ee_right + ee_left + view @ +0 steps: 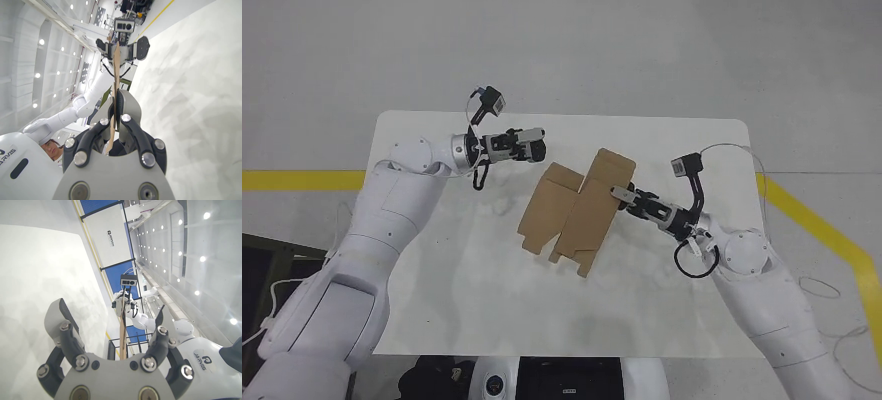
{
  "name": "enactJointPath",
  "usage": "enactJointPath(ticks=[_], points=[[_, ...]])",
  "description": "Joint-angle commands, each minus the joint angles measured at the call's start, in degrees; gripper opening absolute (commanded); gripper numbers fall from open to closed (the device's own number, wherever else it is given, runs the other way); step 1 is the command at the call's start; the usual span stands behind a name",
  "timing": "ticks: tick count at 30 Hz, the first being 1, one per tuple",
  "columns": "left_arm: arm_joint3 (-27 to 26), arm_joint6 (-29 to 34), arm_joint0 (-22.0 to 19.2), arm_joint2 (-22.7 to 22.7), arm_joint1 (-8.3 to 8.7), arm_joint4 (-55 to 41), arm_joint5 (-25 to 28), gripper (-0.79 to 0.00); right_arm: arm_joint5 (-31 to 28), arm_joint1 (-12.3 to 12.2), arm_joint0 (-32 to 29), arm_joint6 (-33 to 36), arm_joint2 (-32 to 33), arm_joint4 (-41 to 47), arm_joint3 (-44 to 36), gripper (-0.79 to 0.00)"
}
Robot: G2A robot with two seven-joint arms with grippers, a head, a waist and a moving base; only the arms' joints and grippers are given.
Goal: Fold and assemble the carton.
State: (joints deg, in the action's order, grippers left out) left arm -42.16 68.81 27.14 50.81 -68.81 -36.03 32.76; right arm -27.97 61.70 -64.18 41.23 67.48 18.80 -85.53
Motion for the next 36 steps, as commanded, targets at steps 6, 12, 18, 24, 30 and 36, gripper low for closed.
enactJointPath(ticks=[6,12,18,24,30,36], points=[[-4.20,-3.55,3.74,1.56,0.47,0.22,-2.33,0.000,2.26,-0.02,-4.31,-12.38,3.72,-3.47,-4.28,-0.785],[-6.76,-6.81,6.18,1.96,0.42,1.27,-3.94,0.000,6.40,0.15,-8.61,-22.04,6.20,-5.01,-7.64,-0.785],[-9.62,-8.54,7.98,1.33,-0.19,1.18,-5.37,0.000,10.14,0.47,-11.55,-27.21,7.10,-5.69,-11.28,-0.785],[-11.37,-10.10,9.24,0.59,-1.18,-0.69,-5.93,0.000,11.07,0.85,-12.93,-28.78,7.29,-5.17,-12.56,-0.785],[-11.89,-9.78,9.41,0.08,-1.98,-1.50,-6.09,-0.428,10.74,1.15,-13.63,-29.98,7.84,-6.00,-12.94,-0.785],[-11.52,-9.06,9.51,-0.04,-2.58,-1.82,-6.17,-0.610,10.76,1.42,-14.00,-30.20,8.39,-6.35,-13.08,-0.785]])
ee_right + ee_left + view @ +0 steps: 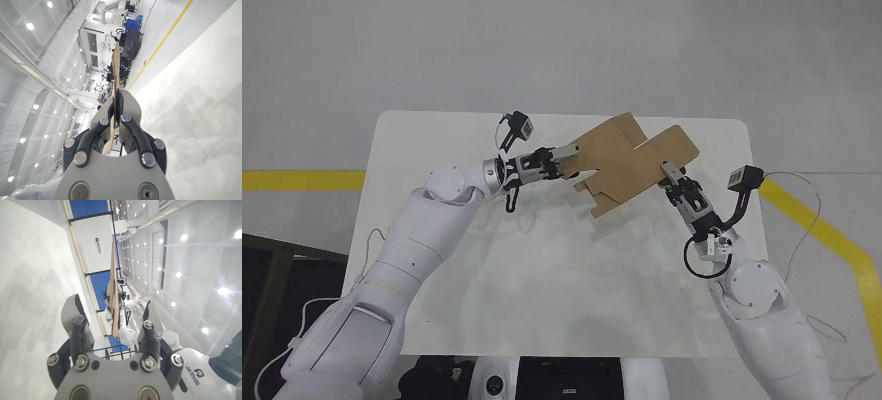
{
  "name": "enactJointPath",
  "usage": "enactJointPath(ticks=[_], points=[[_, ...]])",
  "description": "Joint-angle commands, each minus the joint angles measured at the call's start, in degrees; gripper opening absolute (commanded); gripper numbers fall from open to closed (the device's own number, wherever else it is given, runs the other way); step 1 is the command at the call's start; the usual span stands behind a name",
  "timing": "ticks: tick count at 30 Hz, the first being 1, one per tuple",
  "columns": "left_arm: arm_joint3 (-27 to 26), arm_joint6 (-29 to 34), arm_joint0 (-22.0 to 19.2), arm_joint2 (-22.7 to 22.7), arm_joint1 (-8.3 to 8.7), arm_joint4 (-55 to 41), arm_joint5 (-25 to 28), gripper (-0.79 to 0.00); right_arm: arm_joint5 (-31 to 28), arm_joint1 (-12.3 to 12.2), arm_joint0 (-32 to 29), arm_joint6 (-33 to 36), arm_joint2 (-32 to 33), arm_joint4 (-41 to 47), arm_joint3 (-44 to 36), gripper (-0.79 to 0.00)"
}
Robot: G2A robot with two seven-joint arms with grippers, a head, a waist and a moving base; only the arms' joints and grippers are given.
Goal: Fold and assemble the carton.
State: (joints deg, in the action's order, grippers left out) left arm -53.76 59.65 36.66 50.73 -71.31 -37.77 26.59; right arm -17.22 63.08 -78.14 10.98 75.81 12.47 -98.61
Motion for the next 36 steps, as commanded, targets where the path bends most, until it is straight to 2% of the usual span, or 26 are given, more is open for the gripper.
enactJointPath(ticks=[1,2,3,4,12,14,19,22,29,36], points=[[0.18,0.26,-0.06,0.08,-0.16,-0.13,0.05,-0.637,-0.02,0.07,-0.09,0.13,0.14,-0.05,0.03,-0.785],[0.28,0.33,-0.13,0.12,-0.23,-0.07,0.11,-0.686,-0.03,0.11,-0.12,0.22,0.21,-0.11,0.04,-0.785],[0.32,0.49,-0.20,0.12,-0.32,-0.06,0.09,-0.770,-0.01,0.15,-0.15,0.32,0.27,-0.19,0.05,-0.785],[0.35,0.74,-0.30,0.10,-0.41,0.00,0.07,-0.785,0.01,0.19,-0.17,0.41,0.35,-0.32,0.04,-0.785],[1.23,2.09,-1.17,-0.04,-1.21,0.01,0.31,-0.785,-0.86,0.51,-0.21,1.97,0.41,-0.68,-0.34,-0.785],[1.63,2.41,-1.45,-0.02,-1.37,0.22,0.50,-0.785,-0.80,0.60,-0.13,2.38,0.43,-0.40,-0.20,0.000],[2.19,3.45,-2.02,0.99,-1.35,0.79,1.01,-0.785,-1.02,0.69,-0.17,3.54,1.27,0.11,1.00,0.000],[2.66,5.46,-2.22,2.09,-0.95,1.41,0.65,-0.785,-3.17,0.46,0.36,8.21,2.48,1.16,2.49,0.000],[3.57,12.17,-2.34,5.13,0.41,2.23,-0.64,-0.785,-10.66,-0.46,3.15,25.74,5.76,7.46,8.08,0.000],[1.28,19.02,-0.76,7.34,1.58,1.90,-1.79,-0.785,-13.35,-1.90,7.50,46.88,8.14,10.68,14.74,0.000]])
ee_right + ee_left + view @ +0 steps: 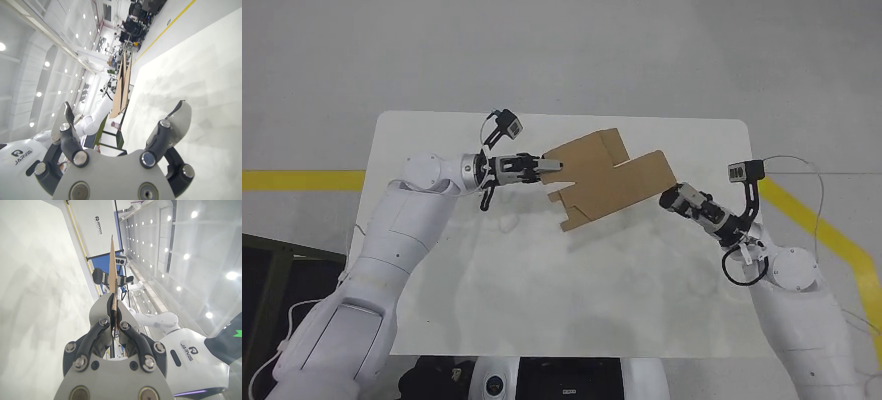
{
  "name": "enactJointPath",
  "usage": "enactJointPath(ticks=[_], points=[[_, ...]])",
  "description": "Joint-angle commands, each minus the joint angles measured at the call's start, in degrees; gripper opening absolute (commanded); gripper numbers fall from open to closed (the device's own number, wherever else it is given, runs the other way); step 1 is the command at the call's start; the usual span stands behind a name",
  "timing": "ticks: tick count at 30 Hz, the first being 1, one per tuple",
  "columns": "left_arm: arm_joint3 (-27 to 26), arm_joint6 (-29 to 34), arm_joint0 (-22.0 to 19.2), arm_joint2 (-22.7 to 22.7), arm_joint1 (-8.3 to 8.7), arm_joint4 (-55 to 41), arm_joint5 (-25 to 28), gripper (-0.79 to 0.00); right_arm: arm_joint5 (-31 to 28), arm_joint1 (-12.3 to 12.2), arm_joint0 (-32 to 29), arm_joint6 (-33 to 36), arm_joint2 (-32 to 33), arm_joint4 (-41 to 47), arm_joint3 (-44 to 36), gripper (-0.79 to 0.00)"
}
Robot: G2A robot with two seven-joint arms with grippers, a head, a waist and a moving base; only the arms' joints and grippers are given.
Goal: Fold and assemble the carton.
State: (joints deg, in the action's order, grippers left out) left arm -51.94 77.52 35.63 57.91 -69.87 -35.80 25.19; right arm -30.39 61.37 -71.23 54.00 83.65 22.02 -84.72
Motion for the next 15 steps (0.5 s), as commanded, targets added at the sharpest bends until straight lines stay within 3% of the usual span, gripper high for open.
enactJointPath(ticks=[1,6,15], points=[[-1.12,2.20,0.55,0.34,0.31,0.10,-0.67,-0.785,-0.55,-0.44,1.29,6.62,0.74,1.05,1.82,0.000],[-4.37,4.55,2.12,1.29,1.23,1.74,-2.98,-0.785,0.86,-1.22,4.96,20.77,0.10,6.77,5.36,0.000],[-9.08,6.86,4.07,1.90,2.44,3.87,-5.29,-0.785,5.89,-2.55,7.29,25.80,-5.33,9.45,4.17,0.000]])
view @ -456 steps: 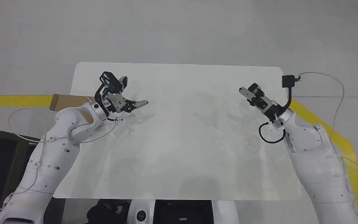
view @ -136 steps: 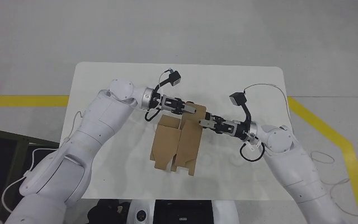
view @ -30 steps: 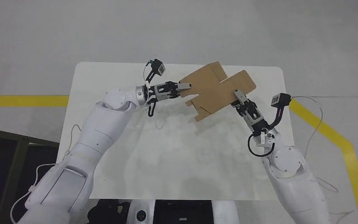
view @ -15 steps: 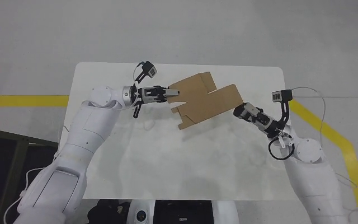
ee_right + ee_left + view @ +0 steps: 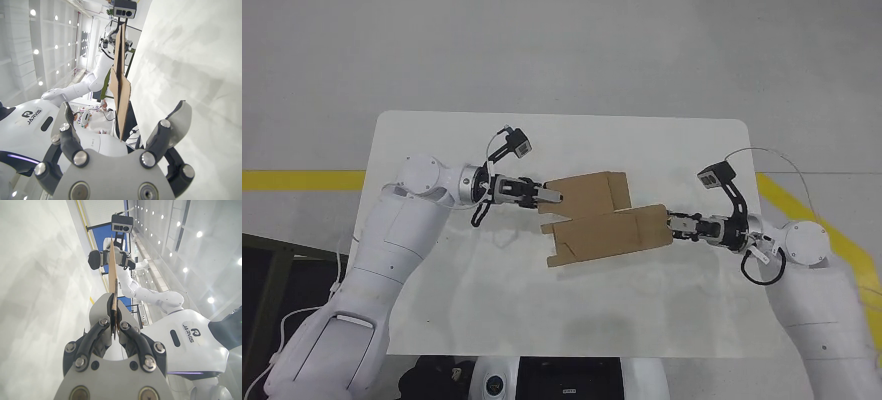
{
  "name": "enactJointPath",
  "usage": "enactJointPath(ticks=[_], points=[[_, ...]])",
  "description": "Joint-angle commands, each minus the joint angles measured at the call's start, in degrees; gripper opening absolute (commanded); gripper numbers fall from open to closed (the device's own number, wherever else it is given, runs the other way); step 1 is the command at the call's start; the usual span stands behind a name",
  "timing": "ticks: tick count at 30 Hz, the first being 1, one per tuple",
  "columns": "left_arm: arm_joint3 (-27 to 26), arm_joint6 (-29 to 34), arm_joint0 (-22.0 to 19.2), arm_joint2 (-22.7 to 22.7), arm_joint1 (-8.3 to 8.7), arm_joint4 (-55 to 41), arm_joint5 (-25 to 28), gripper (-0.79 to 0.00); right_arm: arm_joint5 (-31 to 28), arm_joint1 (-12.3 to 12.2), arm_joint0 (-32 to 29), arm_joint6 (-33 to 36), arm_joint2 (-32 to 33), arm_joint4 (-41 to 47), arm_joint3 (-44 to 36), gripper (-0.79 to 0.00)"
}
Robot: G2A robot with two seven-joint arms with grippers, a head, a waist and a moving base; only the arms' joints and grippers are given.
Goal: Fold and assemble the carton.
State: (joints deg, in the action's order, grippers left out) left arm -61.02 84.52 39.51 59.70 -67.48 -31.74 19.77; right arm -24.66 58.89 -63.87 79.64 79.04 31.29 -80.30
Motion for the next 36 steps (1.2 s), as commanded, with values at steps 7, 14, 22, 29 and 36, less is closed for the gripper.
enactJointPath(ticks=[7,14,22,29,36], points=[[-0.27,-0.17,0.03,-1.52,-0.28,-0.49,0.15,-0.785,-0.87,-1.04,-1.49,-0.86,-3.57,1.13,-1.35,0.000],[0.62,0.91,-1.06,-2.92,-0.51,-0.82,-0.92,-0.785,-1.04,-2.40,-1.34,-1.04,-4.36,1.58,-2.23,0.000],[1.00,1.59,-1.21,-3.38,-0.22,-0.77,-1.60,-0.785,-0.28,-3.71,0.37,-0.27,-8.10,1.76,-3.06,0.000],[1.30,1.74,-1.58,-4.19,-0.21,-0.95,-1.75,-0.785,-0.92,-4.94,1.25,-0.91,-10.69,1.01,-1.36,-0.071],[1.33,1.91,-2.04,-5.23,-0.29,-1.01,-1.92,-0.785,-1.34,-6.36,1.38,-1.33,-12.19,2.13,-1.69,-0.237]])
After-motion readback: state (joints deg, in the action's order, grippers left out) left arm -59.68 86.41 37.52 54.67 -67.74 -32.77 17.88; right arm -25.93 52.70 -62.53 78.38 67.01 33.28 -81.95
